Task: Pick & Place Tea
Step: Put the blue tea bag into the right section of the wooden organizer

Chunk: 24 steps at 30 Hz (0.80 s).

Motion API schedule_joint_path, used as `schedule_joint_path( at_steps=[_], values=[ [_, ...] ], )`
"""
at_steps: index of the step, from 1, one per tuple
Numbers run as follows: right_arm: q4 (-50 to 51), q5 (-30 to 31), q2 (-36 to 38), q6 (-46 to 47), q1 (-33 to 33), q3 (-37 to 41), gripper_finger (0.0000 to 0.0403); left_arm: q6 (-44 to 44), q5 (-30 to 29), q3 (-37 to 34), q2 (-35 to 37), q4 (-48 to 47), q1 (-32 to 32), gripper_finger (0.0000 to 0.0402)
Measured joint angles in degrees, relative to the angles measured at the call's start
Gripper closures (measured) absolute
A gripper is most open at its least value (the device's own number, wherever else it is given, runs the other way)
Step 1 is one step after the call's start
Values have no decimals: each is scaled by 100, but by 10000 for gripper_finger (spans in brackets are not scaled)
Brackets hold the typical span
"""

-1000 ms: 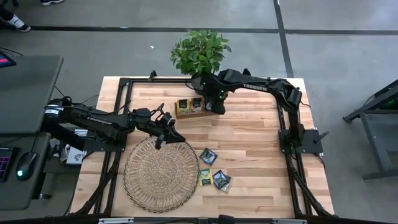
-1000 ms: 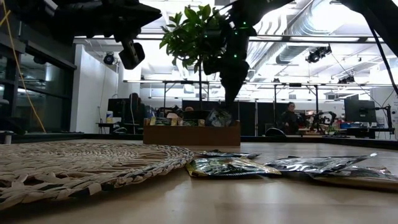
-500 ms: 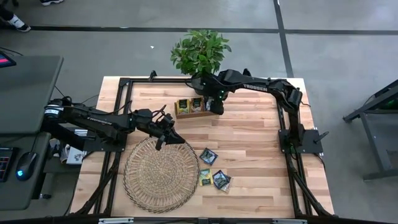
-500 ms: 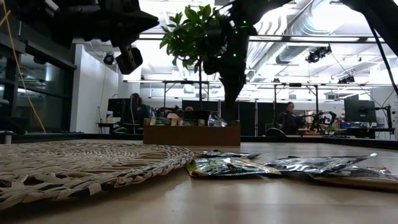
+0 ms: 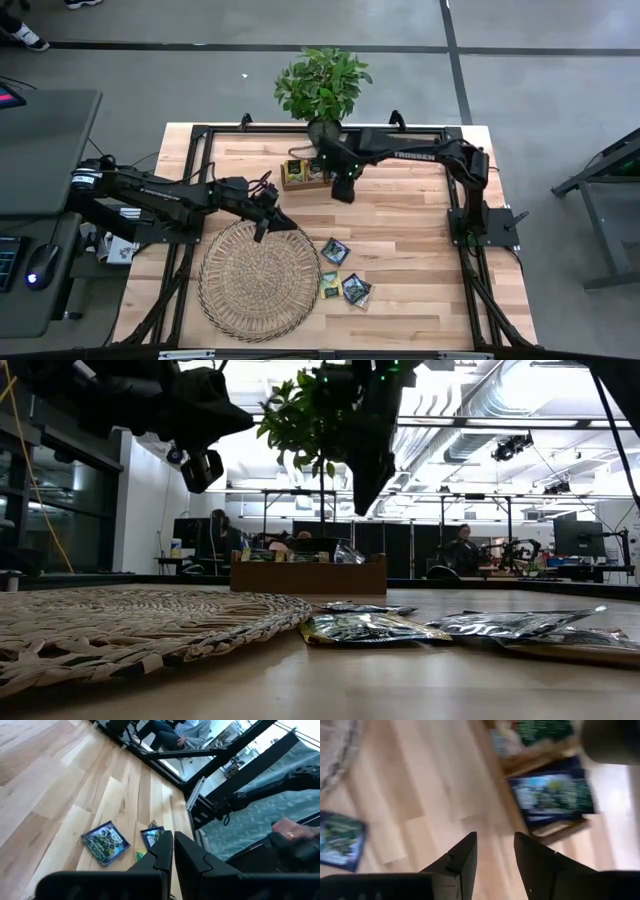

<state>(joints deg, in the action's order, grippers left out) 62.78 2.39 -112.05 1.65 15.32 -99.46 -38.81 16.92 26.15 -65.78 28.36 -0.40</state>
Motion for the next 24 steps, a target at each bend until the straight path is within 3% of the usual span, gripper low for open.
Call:
schedule_joint_path(
  at_steps=[14,24],
  values=[
    [302,474,0,1678,-1488,0,328,149,-303,0,-179,-655,0,385],
    [238,886,0,2929,-2334,17,398,-45,-90,-2,-1291,-144,0,385]
  ],
)
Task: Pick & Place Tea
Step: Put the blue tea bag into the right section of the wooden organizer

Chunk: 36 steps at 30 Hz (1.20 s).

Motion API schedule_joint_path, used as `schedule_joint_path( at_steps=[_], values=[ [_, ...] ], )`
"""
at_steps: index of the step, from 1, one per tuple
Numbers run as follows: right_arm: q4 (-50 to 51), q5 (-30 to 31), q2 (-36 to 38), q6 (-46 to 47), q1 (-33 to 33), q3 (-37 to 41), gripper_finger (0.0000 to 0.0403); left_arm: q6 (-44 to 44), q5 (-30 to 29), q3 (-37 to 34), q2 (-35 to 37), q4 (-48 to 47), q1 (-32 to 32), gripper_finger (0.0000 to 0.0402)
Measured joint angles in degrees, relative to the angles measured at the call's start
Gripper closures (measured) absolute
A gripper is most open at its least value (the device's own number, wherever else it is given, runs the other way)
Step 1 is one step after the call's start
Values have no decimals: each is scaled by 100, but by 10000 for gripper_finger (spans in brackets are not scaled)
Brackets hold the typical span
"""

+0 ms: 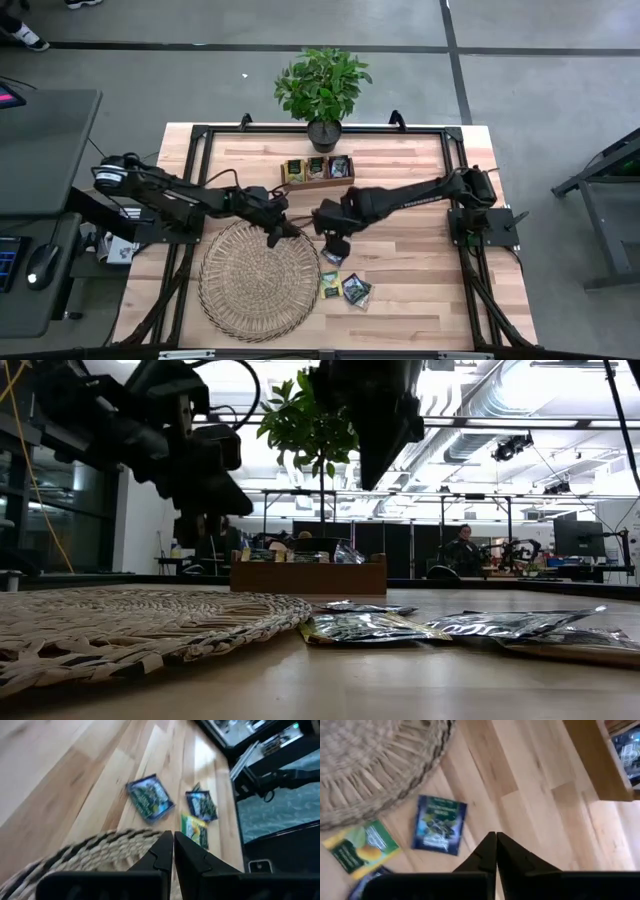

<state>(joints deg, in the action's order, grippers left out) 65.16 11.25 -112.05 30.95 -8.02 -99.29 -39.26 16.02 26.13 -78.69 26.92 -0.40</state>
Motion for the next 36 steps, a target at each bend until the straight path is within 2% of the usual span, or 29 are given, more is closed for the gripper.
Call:
schedule_joint_path(
  at_steps=[6,15,18,23,29,36],
  values=[
    [-964,1,88,940,-458,970,401,-155,290,13,-499,824,0,385],
    [-2997,83,483,2173,-881,2416,402,15,374,337,-1204,913,-2,385],
    [-3659,65,492,2325,-906,2751,402,-376,415,616,-1441,813,0,385],
    [-3965,130,492,2574,-916,3029,402,-1344,402,1291,-1779,-19,2,385],
    [-3913,-20,492,2531,-935,3084,403,-1475,395,2179,-2164,-1664,2,385],
    [-3761,-23,492,2417,-1069,3084,403,-1397,528,2739,-2719,-1850,2,385]
  ],
)
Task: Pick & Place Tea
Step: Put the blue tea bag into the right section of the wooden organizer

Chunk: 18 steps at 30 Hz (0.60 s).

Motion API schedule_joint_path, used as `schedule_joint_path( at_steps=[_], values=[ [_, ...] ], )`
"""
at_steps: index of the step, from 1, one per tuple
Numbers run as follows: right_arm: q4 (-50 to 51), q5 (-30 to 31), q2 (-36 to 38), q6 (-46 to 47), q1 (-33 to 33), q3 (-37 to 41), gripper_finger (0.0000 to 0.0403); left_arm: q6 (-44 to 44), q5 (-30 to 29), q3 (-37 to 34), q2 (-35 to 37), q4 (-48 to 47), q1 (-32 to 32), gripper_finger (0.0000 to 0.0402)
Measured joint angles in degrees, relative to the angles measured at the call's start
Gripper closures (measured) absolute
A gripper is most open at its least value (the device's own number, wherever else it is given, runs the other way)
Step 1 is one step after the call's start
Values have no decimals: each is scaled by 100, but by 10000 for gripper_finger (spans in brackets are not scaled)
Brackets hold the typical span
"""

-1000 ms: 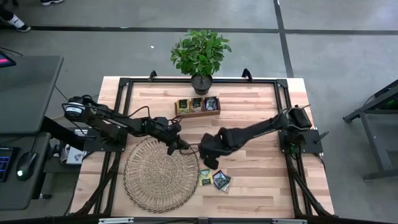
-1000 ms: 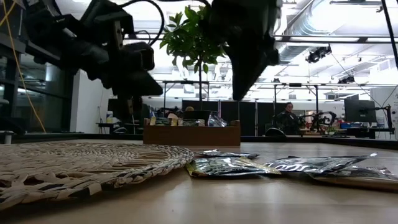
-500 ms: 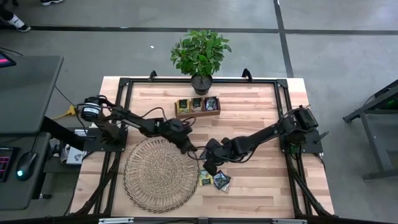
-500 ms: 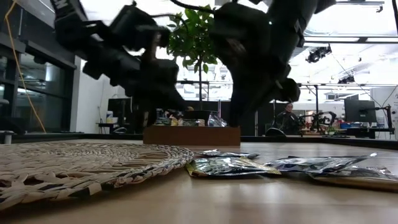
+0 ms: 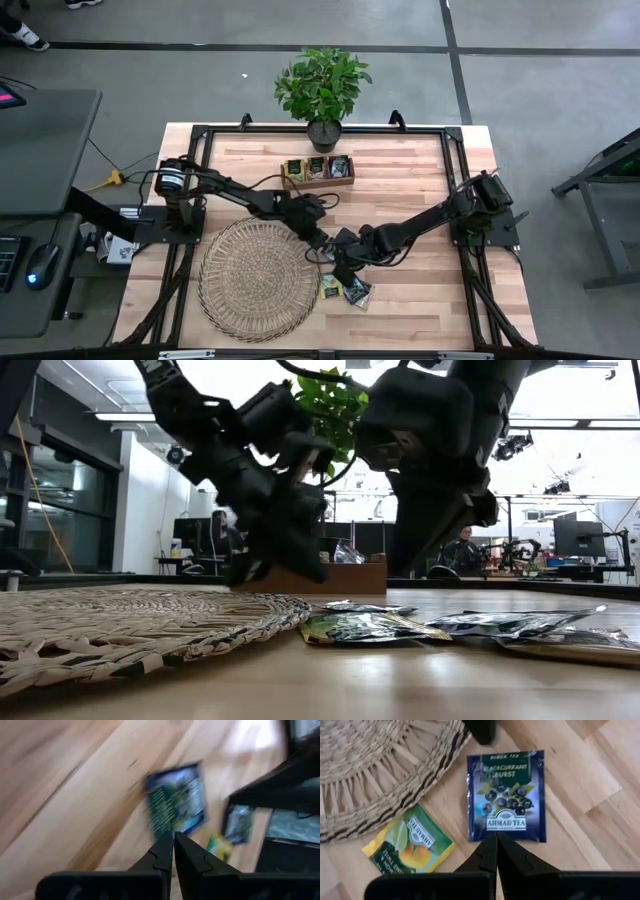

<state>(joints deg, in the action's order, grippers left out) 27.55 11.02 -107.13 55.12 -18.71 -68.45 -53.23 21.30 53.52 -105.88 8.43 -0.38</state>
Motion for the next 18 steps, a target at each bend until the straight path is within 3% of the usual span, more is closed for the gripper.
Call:
schedule_joint_path(
  at_steps=[18],
  values=[
    [-84,-11,0,-267,71,0,403,-125,-373,85,-173,-191,0,385]
  ],
)
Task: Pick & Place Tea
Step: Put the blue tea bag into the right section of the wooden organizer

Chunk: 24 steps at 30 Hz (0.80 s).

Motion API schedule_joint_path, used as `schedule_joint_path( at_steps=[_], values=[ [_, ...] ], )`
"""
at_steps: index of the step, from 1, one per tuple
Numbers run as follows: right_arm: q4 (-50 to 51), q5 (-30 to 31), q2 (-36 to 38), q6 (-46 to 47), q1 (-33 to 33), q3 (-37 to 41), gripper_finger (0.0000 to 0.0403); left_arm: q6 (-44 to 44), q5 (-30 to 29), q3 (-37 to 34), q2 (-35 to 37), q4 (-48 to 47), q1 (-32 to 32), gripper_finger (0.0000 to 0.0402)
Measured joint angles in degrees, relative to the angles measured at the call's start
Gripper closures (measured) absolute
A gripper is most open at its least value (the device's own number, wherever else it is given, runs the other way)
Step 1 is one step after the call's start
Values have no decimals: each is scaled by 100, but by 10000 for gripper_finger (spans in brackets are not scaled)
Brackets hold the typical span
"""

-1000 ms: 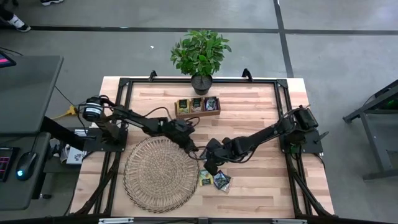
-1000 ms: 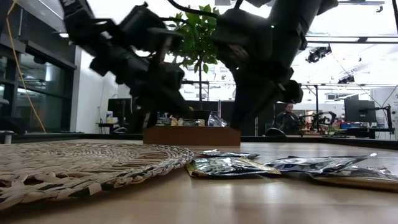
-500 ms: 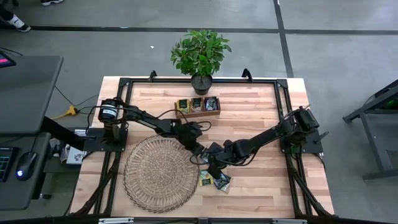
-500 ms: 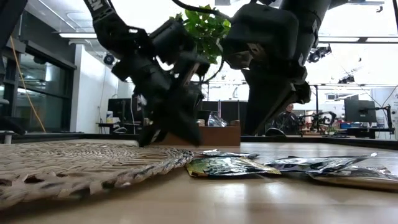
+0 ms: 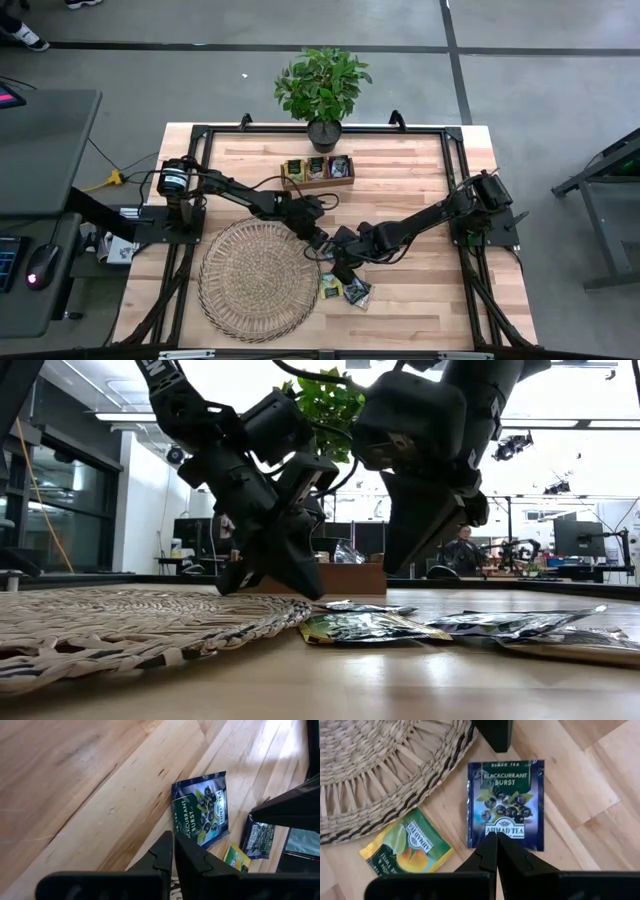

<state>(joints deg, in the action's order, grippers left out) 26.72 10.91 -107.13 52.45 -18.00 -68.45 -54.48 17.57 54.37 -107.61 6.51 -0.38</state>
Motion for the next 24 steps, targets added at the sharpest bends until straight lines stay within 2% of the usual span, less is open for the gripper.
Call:
schedule_joint_path(
  at_steps=[5,14,24],
  values=[
    [-14,12,0,0,0,5,403,7,-18,4,-33,-12,2,385],
    [-1050,-221,-2,588,-10,848,403,15,-18,4,-42,-27,0,385],
    [-1237,-332,0,753,3,933,403,11,-23,4,-46,-29,0,385]
  ],
)
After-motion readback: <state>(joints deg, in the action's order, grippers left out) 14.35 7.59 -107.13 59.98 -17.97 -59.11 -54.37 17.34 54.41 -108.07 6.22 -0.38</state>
